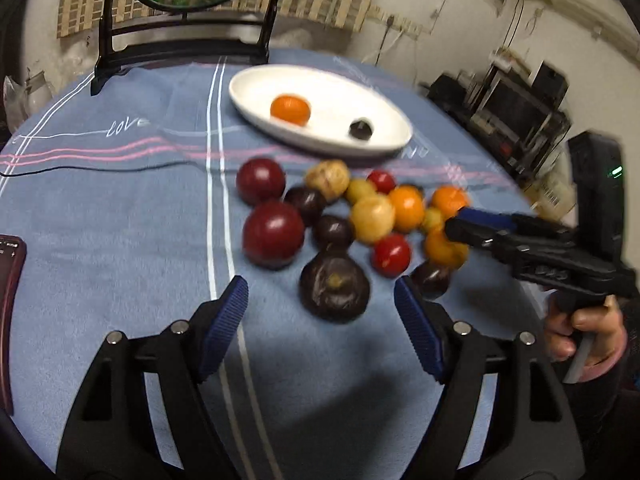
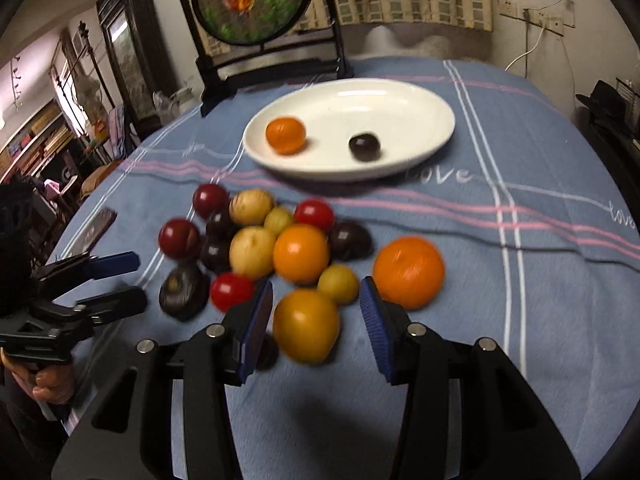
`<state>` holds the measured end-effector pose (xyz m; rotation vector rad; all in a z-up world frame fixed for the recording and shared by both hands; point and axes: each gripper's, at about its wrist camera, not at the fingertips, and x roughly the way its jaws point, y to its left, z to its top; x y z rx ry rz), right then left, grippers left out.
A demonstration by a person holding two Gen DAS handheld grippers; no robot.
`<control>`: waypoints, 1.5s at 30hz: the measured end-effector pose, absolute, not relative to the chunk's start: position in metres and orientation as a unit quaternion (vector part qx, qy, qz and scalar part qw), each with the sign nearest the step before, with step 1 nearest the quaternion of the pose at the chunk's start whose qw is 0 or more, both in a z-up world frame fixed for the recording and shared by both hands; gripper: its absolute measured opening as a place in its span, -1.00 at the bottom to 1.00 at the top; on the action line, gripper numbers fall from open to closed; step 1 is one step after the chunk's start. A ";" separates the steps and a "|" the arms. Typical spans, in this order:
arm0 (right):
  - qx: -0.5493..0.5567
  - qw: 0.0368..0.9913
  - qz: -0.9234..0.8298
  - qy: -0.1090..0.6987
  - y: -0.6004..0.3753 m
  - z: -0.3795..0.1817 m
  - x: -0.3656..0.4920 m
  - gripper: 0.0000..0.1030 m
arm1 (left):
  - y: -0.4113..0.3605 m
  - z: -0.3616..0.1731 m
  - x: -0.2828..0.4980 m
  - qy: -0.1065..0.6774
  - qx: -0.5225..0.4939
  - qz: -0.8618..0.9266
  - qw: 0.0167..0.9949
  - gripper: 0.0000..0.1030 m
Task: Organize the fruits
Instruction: 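Grasp the large dark purple fruit with the left gripper while the right grasps a yellow-orange fruit, then carry both fruits onto the white plate and open both grippers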
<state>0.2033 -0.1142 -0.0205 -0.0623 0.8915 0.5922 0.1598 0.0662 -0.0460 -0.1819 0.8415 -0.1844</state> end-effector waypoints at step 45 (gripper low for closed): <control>0.034 0.824 0.310 0.473 -0.124 -0.038 0.212 -0.26 | 0.048 -0.064 0.186 0.449 -0.082 -0.095 0.884 -0.09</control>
